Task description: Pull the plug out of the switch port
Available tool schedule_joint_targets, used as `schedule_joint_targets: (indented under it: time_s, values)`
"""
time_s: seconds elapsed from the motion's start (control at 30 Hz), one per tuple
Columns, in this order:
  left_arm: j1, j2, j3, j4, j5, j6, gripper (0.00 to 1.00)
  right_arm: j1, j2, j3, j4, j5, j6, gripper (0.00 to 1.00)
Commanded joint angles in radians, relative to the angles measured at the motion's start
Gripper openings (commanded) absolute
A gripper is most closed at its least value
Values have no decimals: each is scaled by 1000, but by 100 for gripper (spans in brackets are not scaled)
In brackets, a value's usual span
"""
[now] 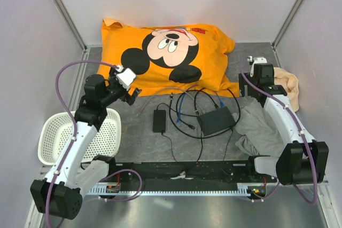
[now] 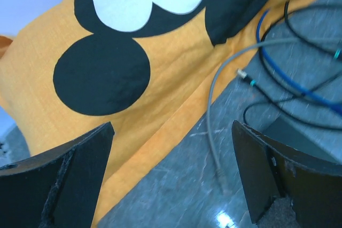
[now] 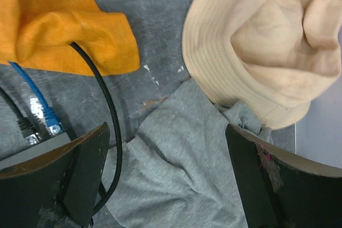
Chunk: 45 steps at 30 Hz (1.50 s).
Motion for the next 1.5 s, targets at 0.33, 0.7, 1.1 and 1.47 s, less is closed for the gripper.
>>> schedule_joint_targets:
  time_s: [0.33,0.7,1.1,1.47]
  values:
    - [-6,-115,-31,-240,37,-93,99,17,-56,119,-384,-486,-590,98]
    - [-15,-60,-97,-348,155,-105,94,54,-45,-21,-433,-476,-922,98]
    - [-191,172,74,-400,263,-42,90,155,-16,-147,-316,-496,-724,92]
    - [-319,682,468,-374,343,-260,79,161,194,-47,-187,-425,-309,82]
